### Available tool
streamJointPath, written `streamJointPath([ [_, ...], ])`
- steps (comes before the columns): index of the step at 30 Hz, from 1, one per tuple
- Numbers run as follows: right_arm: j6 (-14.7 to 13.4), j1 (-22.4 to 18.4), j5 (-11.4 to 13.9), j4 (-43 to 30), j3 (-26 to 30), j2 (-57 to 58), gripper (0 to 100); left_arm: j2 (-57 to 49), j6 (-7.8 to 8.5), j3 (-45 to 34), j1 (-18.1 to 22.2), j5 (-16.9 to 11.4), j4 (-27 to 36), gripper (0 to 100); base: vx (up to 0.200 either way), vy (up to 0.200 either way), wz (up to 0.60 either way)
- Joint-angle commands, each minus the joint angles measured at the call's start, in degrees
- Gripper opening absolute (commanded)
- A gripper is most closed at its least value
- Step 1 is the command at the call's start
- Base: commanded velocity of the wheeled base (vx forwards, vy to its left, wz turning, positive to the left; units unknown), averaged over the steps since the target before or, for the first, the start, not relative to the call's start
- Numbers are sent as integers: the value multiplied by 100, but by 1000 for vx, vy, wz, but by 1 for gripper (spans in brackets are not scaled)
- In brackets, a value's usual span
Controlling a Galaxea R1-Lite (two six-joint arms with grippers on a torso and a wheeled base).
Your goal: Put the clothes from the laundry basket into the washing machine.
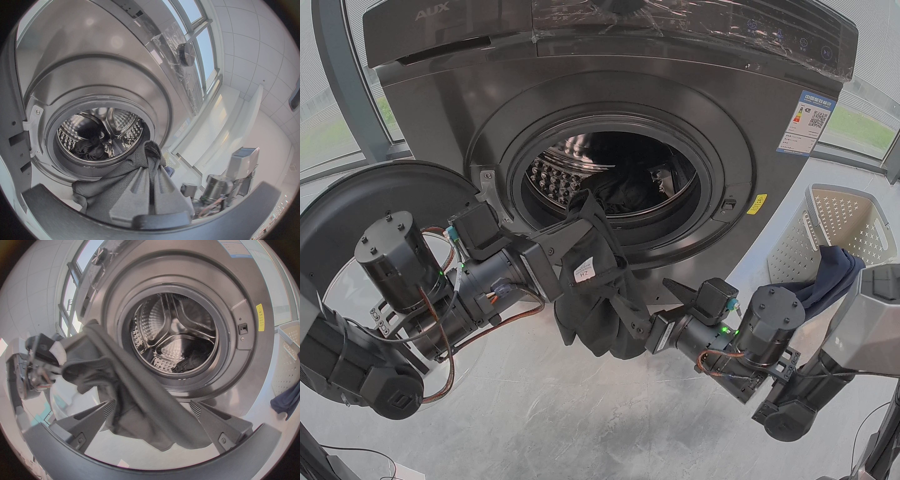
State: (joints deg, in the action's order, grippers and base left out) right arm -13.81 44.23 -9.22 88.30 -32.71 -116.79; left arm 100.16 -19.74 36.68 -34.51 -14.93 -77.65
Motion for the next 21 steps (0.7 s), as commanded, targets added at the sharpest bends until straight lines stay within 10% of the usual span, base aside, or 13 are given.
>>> streamJointPath([
  [1, 116, -309, 25, 3, -377, -494, 100, -304, -4, -109, -188, -1, 49, 0, 0, 0, 0],
  [14, 45, 420, 43, 3, -122, -292, 100, 4, 5, 23, -205, 175, -39, 0, 0, 0, 0],
  [21, 124, 33, 25, 3, -139, -275, 100, -84, 5, -38, -214, 184, -22, 0, 0, 0, 0],
])
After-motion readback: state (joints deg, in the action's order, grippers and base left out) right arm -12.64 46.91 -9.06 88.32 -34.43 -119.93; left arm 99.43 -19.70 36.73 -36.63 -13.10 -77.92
